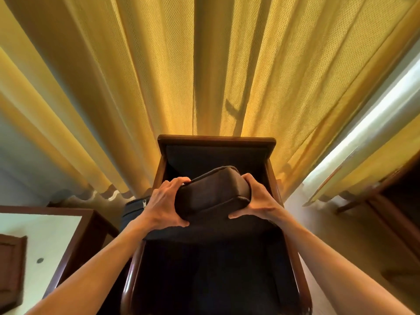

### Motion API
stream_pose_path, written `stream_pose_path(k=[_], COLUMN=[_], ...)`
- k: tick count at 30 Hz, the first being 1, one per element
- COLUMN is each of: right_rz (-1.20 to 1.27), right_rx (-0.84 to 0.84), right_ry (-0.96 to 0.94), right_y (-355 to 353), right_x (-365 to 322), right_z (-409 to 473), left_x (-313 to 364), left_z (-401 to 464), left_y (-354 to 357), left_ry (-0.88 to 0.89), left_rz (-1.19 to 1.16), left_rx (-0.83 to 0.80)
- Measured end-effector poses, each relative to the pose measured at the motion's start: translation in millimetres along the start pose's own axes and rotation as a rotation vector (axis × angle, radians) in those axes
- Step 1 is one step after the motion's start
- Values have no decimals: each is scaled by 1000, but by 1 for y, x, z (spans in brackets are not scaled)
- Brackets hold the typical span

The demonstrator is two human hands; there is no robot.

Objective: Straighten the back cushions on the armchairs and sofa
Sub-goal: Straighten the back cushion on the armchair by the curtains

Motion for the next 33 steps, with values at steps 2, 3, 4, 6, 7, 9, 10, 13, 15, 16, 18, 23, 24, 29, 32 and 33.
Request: stream_pose_path(k=[2,3,4,6,7,9,10,13,15,16,18,23,24,29,32,33], right_rz=[-4,7,14,-1,-27,-104,-139,-230,-289,-310,-351,-404,-408,-473,-525,-533], right_rx=[31,54,70,36,-4,-69,-87,-53,-10,1,37,166,200,265,234,231], right_ry=[3,1,-7,-33,-54,-76,-65,-29,-25,-23,-8,74,94,217,286,305], right_y=[13,16,18,24,28,37,41,48,50,51,48,36,37,65,85,89], right_x=[4,5,5,4,5,14,22,45,41,35,21,-13,-20,-38,-33,-32], right_z=[-3,-3,-2,2,4,7,6,1,0,-1,-4,-26,-30,-53,-60,-59], left_x=[-10,-10,-8,6,16,31,34,27,23,23,28,40,41,18,-9,-16], left_z=[-4,-4,-2,8,14,26,30,29,25,24,24,49,56,65,57,55], left_y=[7,8,10,11,12,15,16,11,2,-4,-18,-47,-49,-35,-11,-7], left_ry=[-28,-25,-10,31,53,79,76,64,82,95,130,121,114,65,47,62], left_rz=[27,30,29,6,-22,-74,-97,-151,-164,-170,-172,-99,-67,18,-14,-9], left_rx=[-25,-29,-35,-39,-30,-21,-23,-28,-27,-27,-39,-228,-267,-357,-317,-278])
Point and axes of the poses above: each hand's wrist, its own z-axis towards the middle knuckle, its own y-axis out of the palm, x = y × z, the point moved 6 cm from there along z, towards the middle knuckle, and after that the axes turned 14 degrees about -z, right-handed, at the moved point
